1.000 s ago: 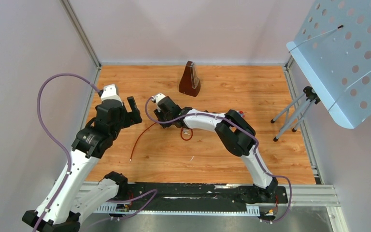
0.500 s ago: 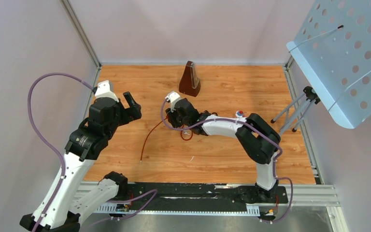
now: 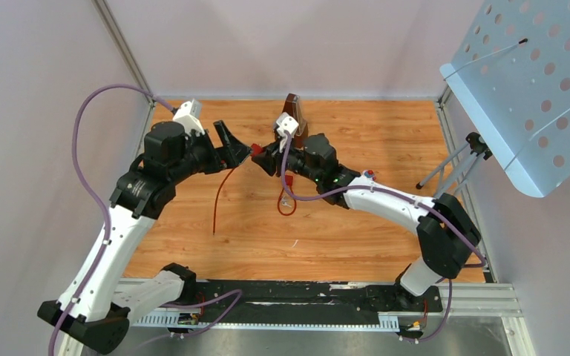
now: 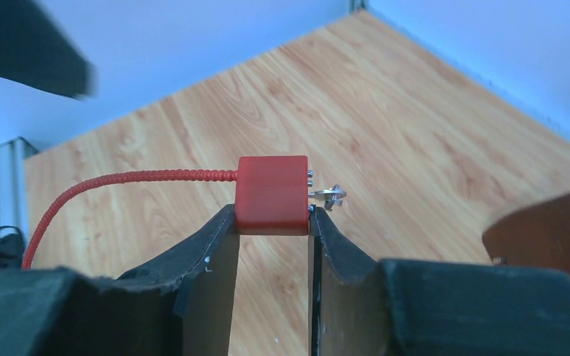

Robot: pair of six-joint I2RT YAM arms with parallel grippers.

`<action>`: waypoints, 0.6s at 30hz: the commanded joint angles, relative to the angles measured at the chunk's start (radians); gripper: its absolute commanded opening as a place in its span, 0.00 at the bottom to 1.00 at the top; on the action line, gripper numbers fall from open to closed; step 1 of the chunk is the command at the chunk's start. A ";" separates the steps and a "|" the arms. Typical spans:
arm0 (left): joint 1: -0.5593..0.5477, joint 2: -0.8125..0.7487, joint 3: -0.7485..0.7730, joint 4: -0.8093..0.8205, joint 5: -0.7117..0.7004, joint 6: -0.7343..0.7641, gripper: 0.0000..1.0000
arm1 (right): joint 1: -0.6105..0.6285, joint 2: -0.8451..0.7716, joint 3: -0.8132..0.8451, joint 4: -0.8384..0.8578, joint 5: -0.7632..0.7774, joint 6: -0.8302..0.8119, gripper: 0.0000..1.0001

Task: Lock with the key
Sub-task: Pick up the lock from the center of the board.

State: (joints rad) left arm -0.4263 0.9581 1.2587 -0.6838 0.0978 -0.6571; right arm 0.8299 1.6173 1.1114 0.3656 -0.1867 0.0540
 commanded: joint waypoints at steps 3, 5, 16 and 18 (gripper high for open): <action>0.028 0.082 0.100 0.043 0.199 -0.095 0.99 | -0.002 -0.139 -0.018 0.127 -0.157 0.046 0.09; 0.042 0.089 0.099 0.049 0.203 -0.111 0.98 | -0.001 -0.168 -0.035 0.148 -0.172 0.074 0.08; 0.141 0.066 -0.051 0.320 0.491 -0.267 0.72 | -0.006 -0.212 -0.132 0.293 -0.258 0.197 0.07; 0.143 0.078 -0.064 0.323 0.544 -0.278 0.71 | -0.009 -0.209 -0.134 0.301 -0.262 0.199 0.07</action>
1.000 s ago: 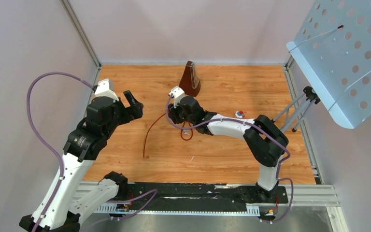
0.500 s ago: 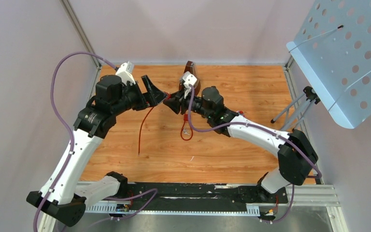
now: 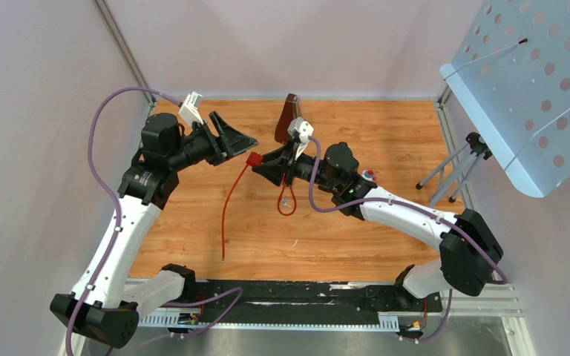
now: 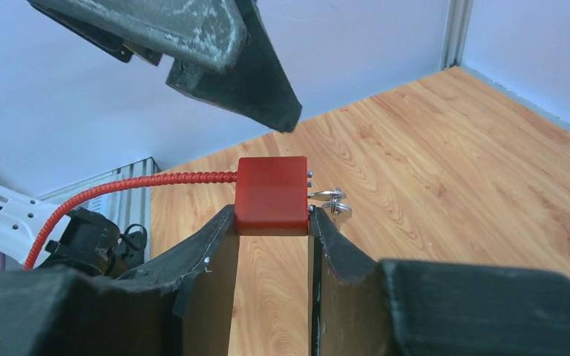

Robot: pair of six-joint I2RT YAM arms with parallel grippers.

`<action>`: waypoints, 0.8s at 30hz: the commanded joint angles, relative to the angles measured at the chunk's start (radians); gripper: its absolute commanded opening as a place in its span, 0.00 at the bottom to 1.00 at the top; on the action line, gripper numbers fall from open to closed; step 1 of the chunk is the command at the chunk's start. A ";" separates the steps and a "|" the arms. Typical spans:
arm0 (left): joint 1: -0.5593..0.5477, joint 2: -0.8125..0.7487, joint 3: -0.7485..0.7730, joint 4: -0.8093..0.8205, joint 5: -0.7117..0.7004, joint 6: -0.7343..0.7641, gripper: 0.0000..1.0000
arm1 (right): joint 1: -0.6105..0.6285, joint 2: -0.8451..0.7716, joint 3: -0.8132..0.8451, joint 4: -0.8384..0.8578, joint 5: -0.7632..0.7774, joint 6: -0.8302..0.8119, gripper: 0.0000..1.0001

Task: Lock with the key
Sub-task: Pick up the lock from the center of the board.

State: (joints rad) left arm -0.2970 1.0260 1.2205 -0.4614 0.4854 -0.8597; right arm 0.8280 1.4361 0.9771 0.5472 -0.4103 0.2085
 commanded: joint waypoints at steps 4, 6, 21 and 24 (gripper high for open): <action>0.017 0.020 -0.048 0.066 0.207 -0.064 0.71 | -0.011 -0.023 0.000 0.136 -0.044 0.048 0.06; 0.021 0.020 -0.050 0.033 0.193 -0.044 0.73 | -0.012 -0.022 0.001 0.138 -0.050 0.048 0.06; 0.031 0.040 -0.082 0.050 0.272 -0.053 0.48 | -0.013 -0.004 -0.009 0.187 -0.112 0.035 0.06; 0.037 0.043 -0.096 0.072 0.322 -0.066 0.44 | -0.014 -0.002 -0.019 0.204 -0.152 0.018 0.05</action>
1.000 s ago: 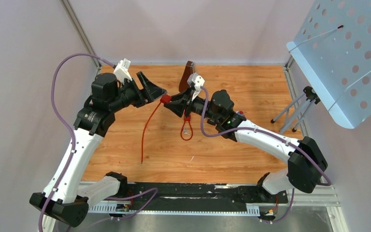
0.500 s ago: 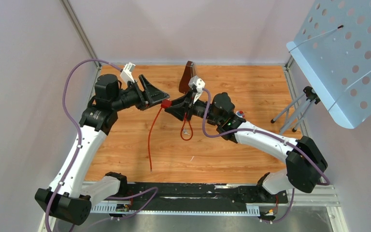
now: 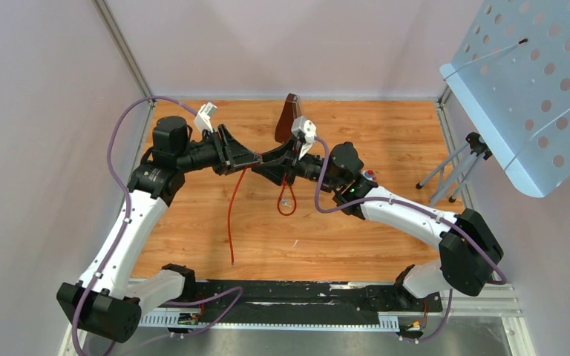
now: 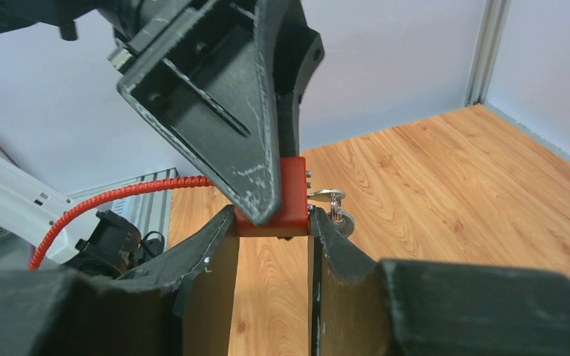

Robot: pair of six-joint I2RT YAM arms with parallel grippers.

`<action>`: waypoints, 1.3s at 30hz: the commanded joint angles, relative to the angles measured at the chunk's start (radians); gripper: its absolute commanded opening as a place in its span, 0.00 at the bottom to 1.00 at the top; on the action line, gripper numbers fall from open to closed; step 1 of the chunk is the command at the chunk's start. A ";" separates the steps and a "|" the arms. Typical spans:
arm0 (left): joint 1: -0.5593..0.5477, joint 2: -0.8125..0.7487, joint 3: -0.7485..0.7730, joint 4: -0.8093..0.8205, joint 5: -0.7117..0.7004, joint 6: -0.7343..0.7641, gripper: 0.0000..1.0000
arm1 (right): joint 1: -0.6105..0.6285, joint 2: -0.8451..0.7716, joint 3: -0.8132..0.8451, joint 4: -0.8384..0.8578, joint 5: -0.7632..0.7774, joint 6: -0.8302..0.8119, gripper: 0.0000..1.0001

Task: Lock with the key
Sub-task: Pick up the lock from the center of the board.

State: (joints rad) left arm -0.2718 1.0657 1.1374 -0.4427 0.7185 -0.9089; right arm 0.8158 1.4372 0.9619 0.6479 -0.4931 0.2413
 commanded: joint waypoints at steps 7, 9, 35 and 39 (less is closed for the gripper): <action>0.100 0.005 -0.025 0.069 0.241 -0.025 0.35 | -0.007 0.001 -0.007 0.102 -0.163 -0.030 0.04; 0.104 0.001 -0.032 0.083 0.257 -0.035 0.38 | -0.007 0.003 -0.006 0.101 -0.173 -0.032 0.04; 0.106 -0.010 -0.105 0.121 0.317 -0.061 0.31 | -0.008 0.054 0.054 0.016 -0.250 -0.076 0.05; 0.106 -0.002 -0.109 0.130 0.336 -0.061 0.28 | -0.009 0.062 0.062 0.009 -0.262 -0.079 0.05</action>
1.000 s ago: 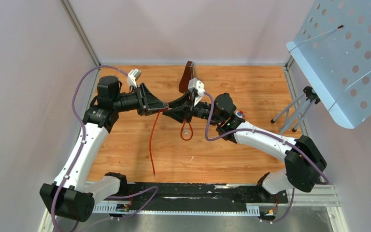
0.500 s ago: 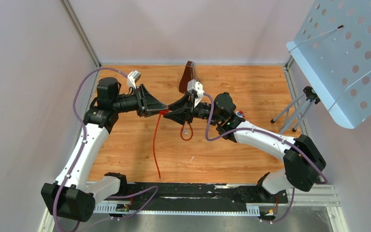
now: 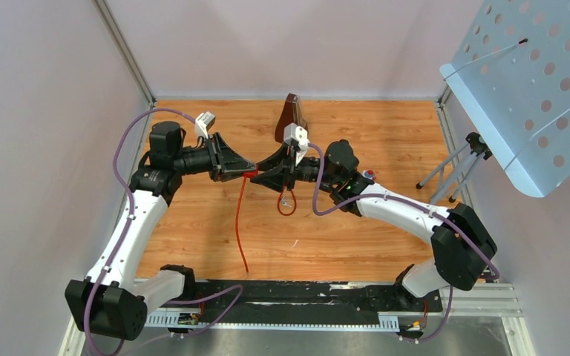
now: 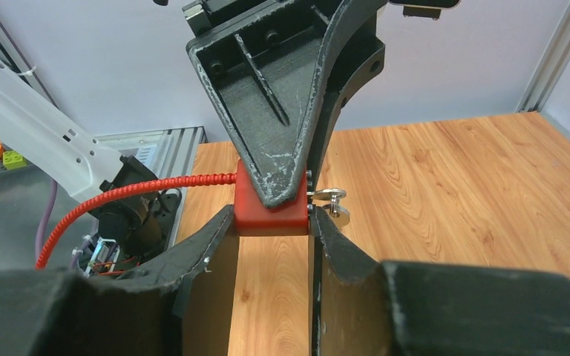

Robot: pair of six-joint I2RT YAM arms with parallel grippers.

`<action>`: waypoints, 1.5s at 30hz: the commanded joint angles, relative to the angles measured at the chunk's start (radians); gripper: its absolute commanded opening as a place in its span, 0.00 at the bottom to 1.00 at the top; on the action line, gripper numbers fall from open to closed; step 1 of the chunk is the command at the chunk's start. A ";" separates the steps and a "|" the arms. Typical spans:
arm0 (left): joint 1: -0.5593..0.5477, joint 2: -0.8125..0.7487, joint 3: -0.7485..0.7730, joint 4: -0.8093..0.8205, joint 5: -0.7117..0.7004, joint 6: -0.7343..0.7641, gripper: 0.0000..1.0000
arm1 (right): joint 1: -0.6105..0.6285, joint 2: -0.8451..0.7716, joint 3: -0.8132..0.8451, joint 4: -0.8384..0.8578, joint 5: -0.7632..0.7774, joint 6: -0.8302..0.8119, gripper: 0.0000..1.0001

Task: Lock with the key
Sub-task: Pick up the lock from the center of the board.

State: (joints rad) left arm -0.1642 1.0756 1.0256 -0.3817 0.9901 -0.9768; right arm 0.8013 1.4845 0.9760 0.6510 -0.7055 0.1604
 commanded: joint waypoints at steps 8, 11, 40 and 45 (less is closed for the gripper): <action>-0.002 0.001 0.004 0.056 0.076 0.028 0.45 | 0.006 0.028 0.064 -0.003 -0.064 0.001 0.05; -0.002 0.004 0.010 0.052 0.078 0.036 0.38 | 0.006 0.031 0.067 -0.005 -0.067 0.001 0.06; 0.015 0.040 0.291 0.109 -0.639 0.270 0.00 | -0.025 -0.244 0.060 -0.626 0.666 1.245 0.64; 0.015 0.015 0.244 0.298 -0.710 0.224 0.00 | -0.024 -0.144 0.116 -0.689 0.511 1.570 0.63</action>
State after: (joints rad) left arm -0.1543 1.1244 1.2861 -0.3031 0.3660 -0.7200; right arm 0.7742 1.2568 1.0451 0.0807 -0.1165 1.3533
